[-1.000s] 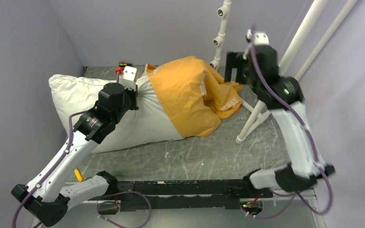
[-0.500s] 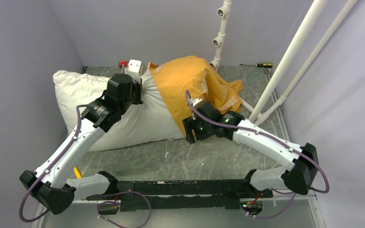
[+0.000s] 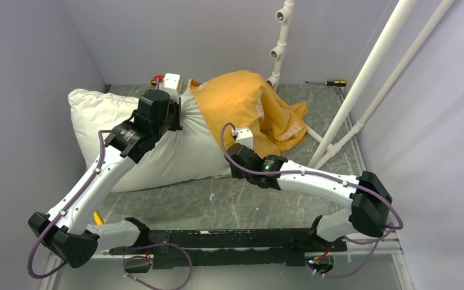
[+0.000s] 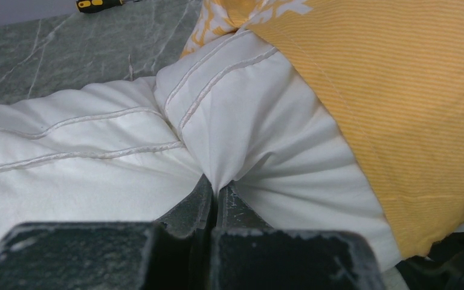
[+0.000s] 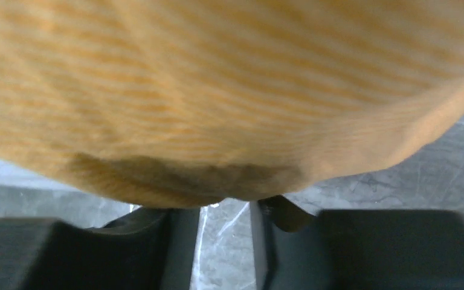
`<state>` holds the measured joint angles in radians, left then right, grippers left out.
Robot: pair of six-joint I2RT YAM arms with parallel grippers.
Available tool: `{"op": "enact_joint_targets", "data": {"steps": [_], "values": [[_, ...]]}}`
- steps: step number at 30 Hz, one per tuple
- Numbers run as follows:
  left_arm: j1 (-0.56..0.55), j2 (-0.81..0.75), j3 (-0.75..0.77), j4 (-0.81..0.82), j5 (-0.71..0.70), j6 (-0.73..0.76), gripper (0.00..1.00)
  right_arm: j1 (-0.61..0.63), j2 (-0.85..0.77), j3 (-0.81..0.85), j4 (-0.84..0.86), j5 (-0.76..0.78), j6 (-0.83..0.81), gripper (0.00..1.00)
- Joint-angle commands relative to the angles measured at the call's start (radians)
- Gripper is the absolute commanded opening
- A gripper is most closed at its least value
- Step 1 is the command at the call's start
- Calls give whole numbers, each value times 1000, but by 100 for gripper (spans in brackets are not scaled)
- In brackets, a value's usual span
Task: Put the pillow into the pillowcase
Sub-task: Stuff the pillow into the pillowcase.
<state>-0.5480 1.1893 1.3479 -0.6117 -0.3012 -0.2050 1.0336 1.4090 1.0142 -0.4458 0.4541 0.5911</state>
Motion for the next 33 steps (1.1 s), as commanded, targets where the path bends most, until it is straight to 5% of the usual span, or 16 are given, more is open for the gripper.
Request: {"op": "enact_joint_targets", "data": {"steps": [1,9,16,23,29,33], "values": [[-4,-14,27,14,56,-29,0,6,9,34,31,214,78,29],[0,-7,31,14,55,-21,0,36,-62,50,-28,162,38,1],[14,37,81,0,83,-30,0,24,-175,74,111,-222,-41,0],[12,42,127,38,195,-81,0,-29,-43,311,110,-460,-34,0],[-18,58,143,22,192,-112,0,-175,11,406,290,-770,113,0],[-23,95,119,26,196,-92,0,-217,45,487,291,-833,140,0]]}}
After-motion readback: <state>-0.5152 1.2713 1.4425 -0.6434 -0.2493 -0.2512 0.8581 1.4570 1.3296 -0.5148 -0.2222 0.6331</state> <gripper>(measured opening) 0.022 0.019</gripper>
